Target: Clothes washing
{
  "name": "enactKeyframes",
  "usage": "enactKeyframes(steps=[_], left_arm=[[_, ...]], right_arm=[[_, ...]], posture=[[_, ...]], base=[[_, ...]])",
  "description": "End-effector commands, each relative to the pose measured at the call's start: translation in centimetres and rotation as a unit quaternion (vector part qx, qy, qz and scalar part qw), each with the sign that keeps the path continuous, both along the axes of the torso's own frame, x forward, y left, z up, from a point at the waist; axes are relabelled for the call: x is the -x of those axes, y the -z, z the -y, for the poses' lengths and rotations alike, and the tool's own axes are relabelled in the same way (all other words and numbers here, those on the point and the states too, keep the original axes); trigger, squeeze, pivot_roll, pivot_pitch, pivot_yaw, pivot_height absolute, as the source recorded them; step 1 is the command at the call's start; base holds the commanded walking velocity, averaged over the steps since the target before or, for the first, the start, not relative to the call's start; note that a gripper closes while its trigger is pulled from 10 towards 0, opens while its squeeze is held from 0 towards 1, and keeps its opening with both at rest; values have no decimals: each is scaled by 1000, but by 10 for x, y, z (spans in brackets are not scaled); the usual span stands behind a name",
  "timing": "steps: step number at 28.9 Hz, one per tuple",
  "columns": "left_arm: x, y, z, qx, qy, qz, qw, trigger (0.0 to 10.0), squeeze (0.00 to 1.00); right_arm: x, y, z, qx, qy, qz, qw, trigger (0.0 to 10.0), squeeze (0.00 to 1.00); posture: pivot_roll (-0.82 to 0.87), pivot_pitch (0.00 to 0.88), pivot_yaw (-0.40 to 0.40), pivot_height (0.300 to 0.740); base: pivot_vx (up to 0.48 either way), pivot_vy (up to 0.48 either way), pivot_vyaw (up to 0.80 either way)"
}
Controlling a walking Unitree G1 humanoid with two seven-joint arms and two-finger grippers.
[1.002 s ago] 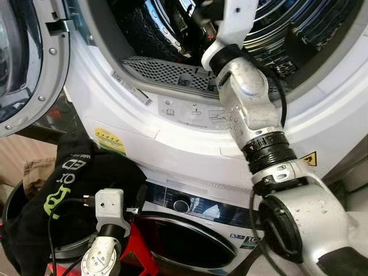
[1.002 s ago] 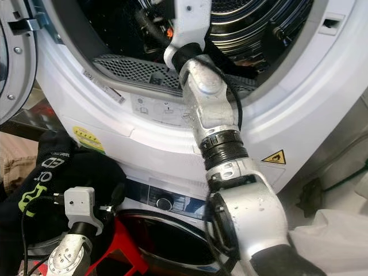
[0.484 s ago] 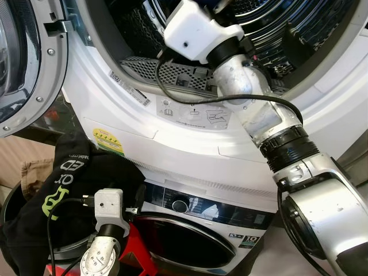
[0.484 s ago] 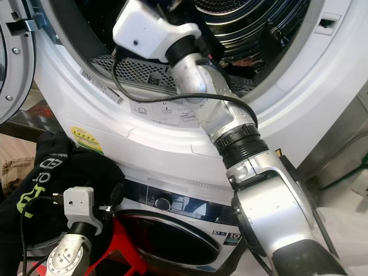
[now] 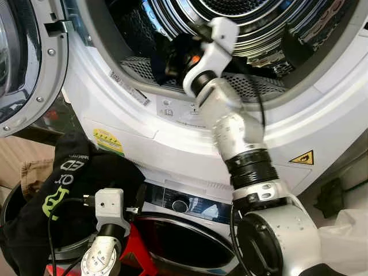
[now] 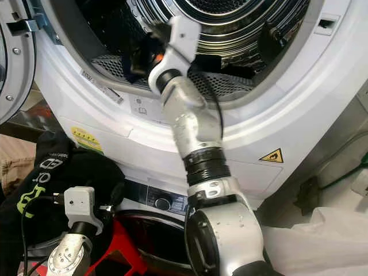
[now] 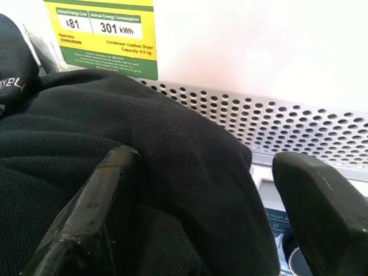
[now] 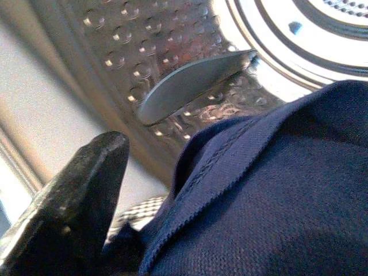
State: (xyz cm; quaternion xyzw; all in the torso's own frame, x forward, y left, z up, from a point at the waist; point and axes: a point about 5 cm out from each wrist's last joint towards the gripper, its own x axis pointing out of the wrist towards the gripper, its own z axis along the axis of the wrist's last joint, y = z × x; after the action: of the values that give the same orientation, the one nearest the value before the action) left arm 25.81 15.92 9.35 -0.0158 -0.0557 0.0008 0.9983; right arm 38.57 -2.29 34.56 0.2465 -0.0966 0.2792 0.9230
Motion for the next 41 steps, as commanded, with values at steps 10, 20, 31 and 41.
enactKeyframes(steps=[10, 20, 31, 41], left_arm=[[-3, -5, 2, 5, 6, 8, 1000, 10000, 0], [0, -4, 1, 5, 2, 5, 1000, 10000, 0], [-2, -4, 2, 6, 6, 4, 1000, 10000, 0], [-3, -4, 3, 7, 6, 5, 1000, 10000, 0]], right_arm=[[-17, -71, 59, 11, 170, 84, 982, 10000, 0], [-28, -43, 74, 37, 200, 50, 978, 10000, 0], [-15, -37, 71, 71, 198, 92, 973, 10000, 0], [-9, 22, 77, 147, 210, 43, 965, 10000, 0]], posture=[[-33, 81, -18, 740], [-35, 96, -17, 740], [-47, 94, -16, 740], [-51, 93, -19, 740]], base=[[0, 0, 0], [0, 0, 0], [0, 0, 0], [0, 0, 0]])
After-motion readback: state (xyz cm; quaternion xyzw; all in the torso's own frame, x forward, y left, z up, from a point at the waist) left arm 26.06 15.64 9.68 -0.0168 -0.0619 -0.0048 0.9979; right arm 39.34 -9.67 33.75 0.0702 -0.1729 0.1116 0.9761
